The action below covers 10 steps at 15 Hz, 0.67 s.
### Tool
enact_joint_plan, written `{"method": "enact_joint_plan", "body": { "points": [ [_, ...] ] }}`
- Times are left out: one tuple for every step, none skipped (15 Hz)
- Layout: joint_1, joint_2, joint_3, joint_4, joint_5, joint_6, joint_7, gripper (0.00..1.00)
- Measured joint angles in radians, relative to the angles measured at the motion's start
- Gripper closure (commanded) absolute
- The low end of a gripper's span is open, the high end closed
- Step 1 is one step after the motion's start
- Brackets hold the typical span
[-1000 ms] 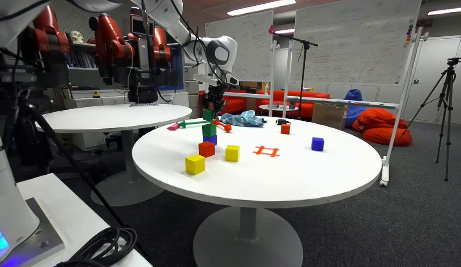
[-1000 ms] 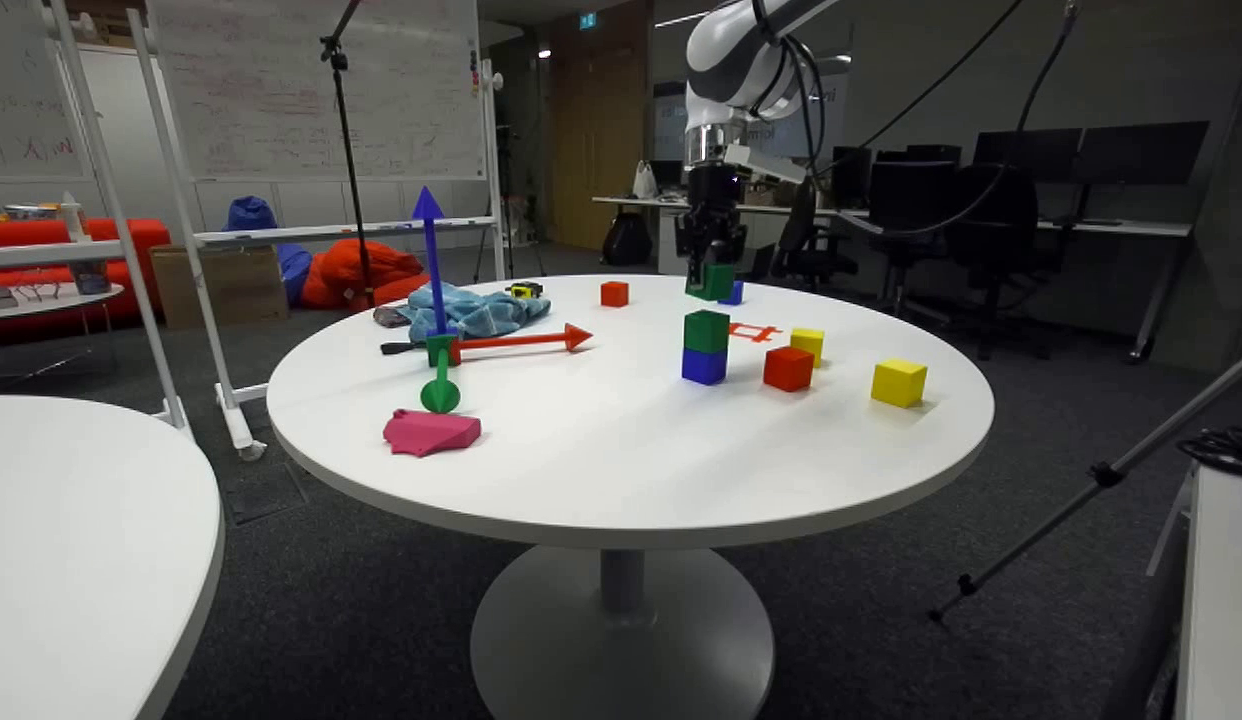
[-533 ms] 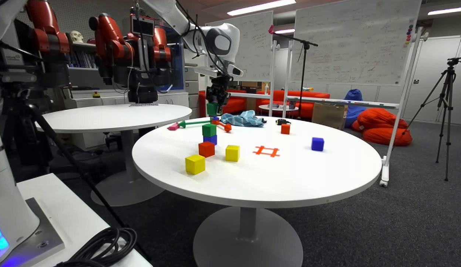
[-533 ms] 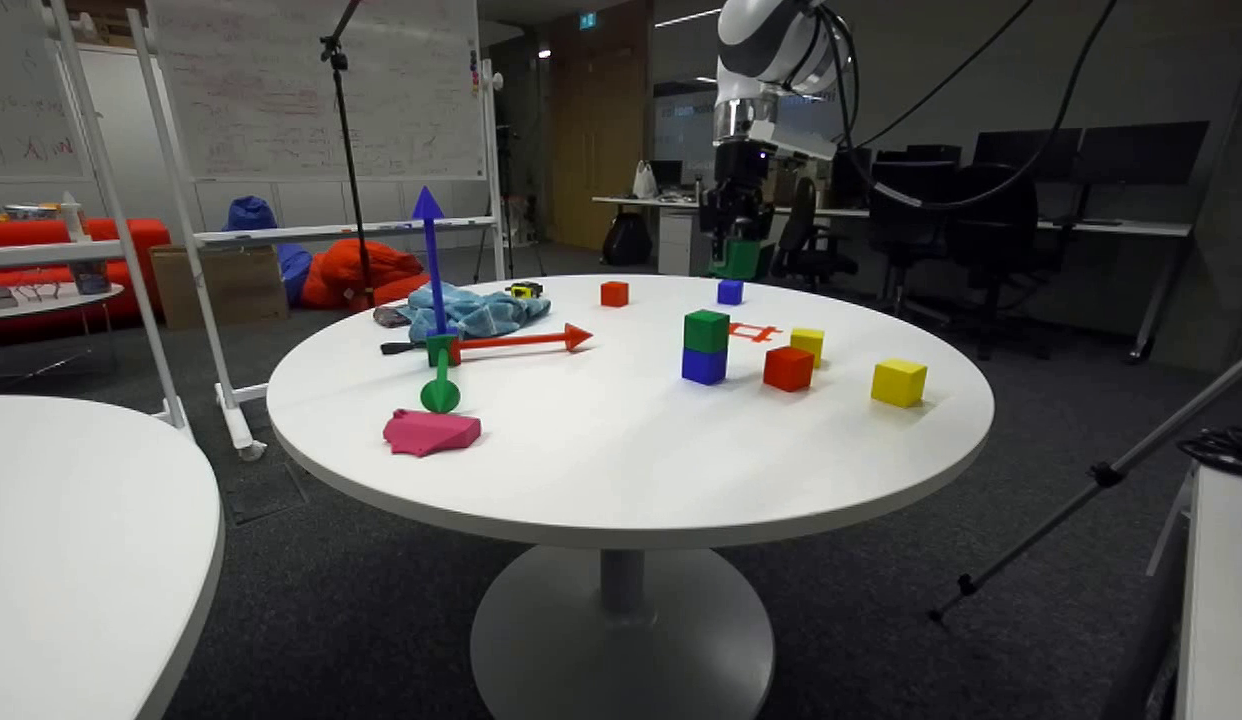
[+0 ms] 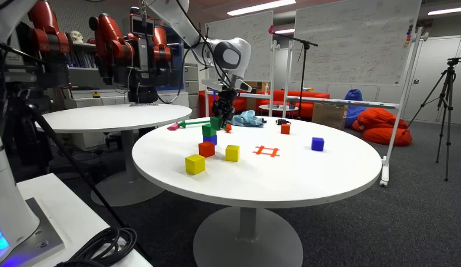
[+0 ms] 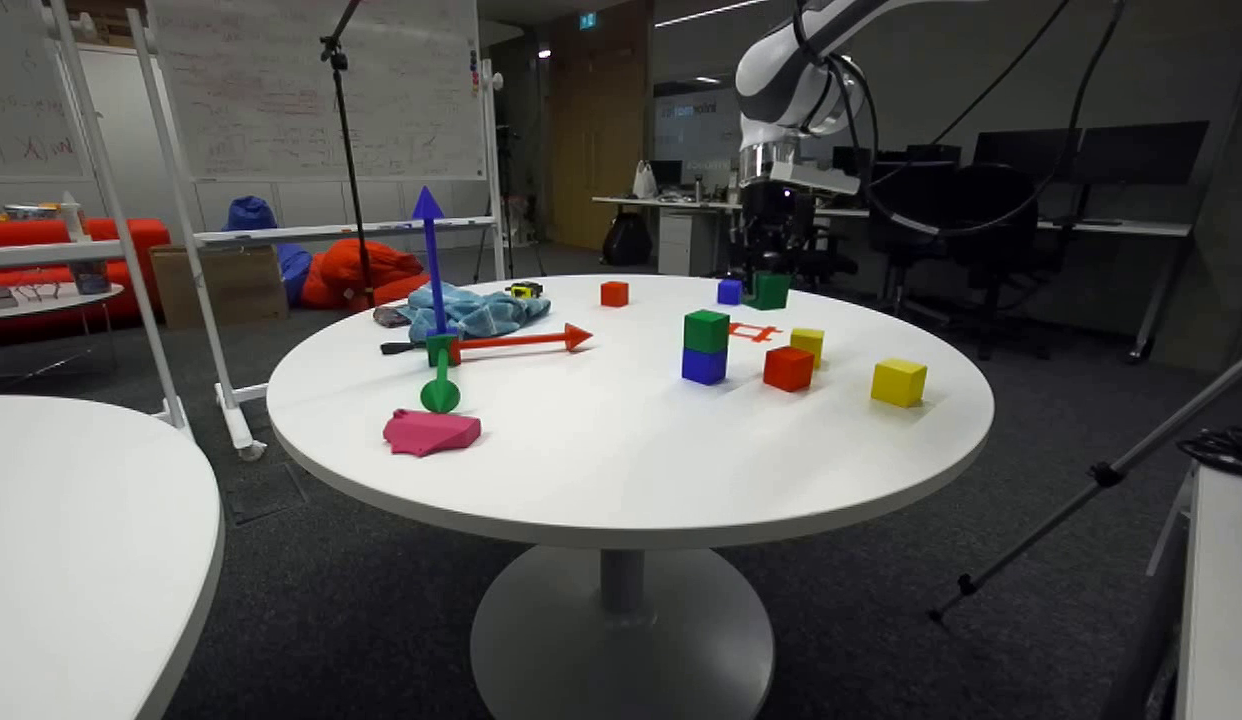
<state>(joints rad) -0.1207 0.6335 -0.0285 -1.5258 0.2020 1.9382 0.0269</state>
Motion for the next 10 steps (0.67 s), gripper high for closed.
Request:
{"method": "enact_joint_plan", "body": {
  "points": [
    [-0.009,0.012,0.000,0.000,0.010,-0.001,0.000,0.69],
    [-0.018,0.023,-0.001,0.000,0.018,-0.002,0.000,0.69],
    [-0.025,0.033,-0.001,0.000,0.026,-0.002,0.000,0.69],
    [-0.030,0.043,-0.001,-0.001,0.033,-0.003,0.000,0.69],
    [-0.034,0.052,-0.001,0.000,0.040,-0.003,0.000,0.69],
    [-0.037,0.059,-0.001,0.000,0.048,-0.003,0.000,0.69],
    [-0.039,0.066,-0.001,0.000,0.053,-0.003,0.000,0.19],
    [-0.039,0.070,-0.001,0.000,0.057,-0.004,0.000,0.18],
    [-0.039,0.073,-0.001,0.000,0.061,-0.005,0.000,0.10],
    [-0.039,0.075,0.000,0.000,0.065,-0.005,0.000,0.04]
  ]
}}
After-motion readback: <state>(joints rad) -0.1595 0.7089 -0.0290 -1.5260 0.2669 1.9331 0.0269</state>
